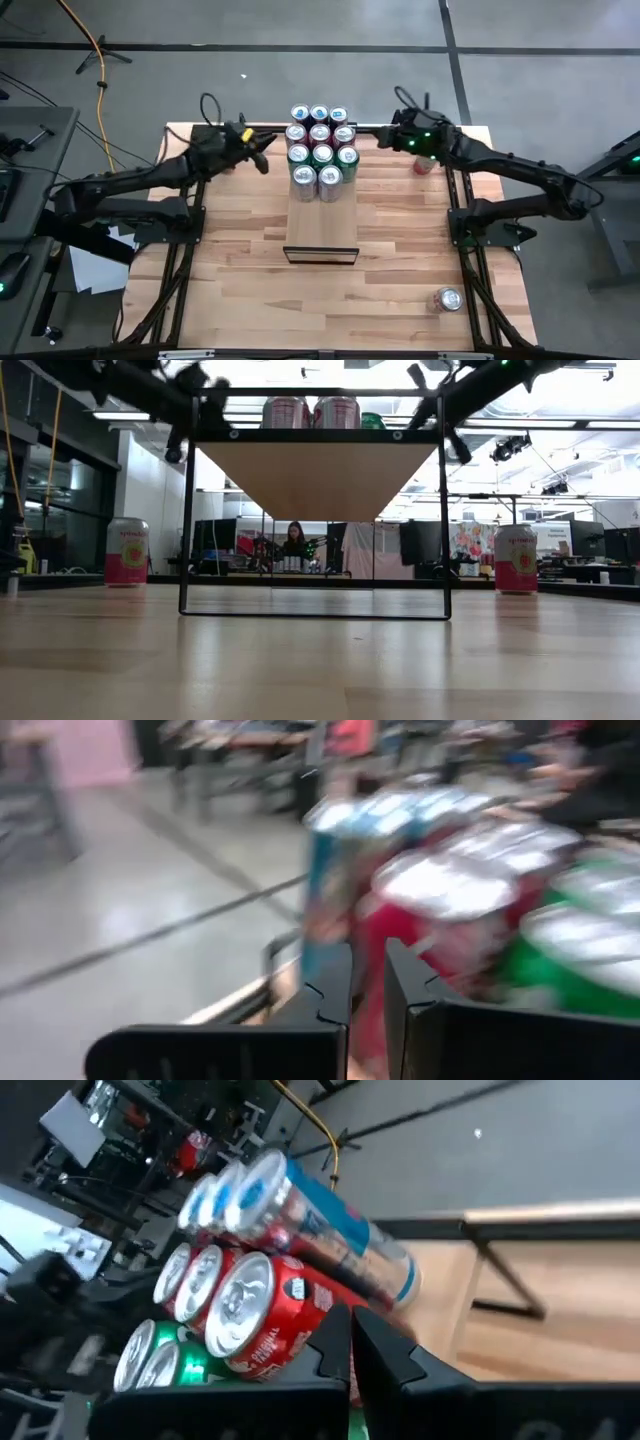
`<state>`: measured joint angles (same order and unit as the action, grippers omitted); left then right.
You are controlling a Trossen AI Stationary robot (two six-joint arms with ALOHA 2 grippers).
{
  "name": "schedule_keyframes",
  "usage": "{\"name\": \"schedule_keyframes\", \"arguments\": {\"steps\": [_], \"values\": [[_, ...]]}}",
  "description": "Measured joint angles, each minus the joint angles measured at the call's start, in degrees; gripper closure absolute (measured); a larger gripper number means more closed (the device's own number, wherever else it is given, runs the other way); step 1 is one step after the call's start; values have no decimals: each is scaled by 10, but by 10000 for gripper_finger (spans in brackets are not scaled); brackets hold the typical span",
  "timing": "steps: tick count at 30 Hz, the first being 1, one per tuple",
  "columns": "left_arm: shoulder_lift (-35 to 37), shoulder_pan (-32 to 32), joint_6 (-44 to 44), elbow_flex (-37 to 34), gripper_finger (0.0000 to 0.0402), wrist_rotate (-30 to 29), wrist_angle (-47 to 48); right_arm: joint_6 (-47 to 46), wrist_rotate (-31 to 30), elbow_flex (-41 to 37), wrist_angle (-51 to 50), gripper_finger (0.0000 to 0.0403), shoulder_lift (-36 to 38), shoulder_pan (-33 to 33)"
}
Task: Place canned beverage on shelf
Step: Put the red silver soda can on the shelf
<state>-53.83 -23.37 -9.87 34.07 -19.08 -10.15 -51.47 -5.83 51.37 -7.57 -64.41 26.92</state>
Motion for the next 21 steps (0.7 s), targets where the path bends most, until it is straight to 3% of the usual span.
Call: {"name": "schedule_keyframes", "arguments": {"steps": [4,12,17,21], "values": [[53,-3,44,36,401,86,0,72,24,0,-16,403,50,17],[148,9,35,97,401,274,-3,187,111,0,-3,403,128,15],[164,22,4,97,401,275,-1,183,157,0,50,395,134,4],[161,25,-10,97,401,275,2,137,222,0,92,337,121,-12]]}}
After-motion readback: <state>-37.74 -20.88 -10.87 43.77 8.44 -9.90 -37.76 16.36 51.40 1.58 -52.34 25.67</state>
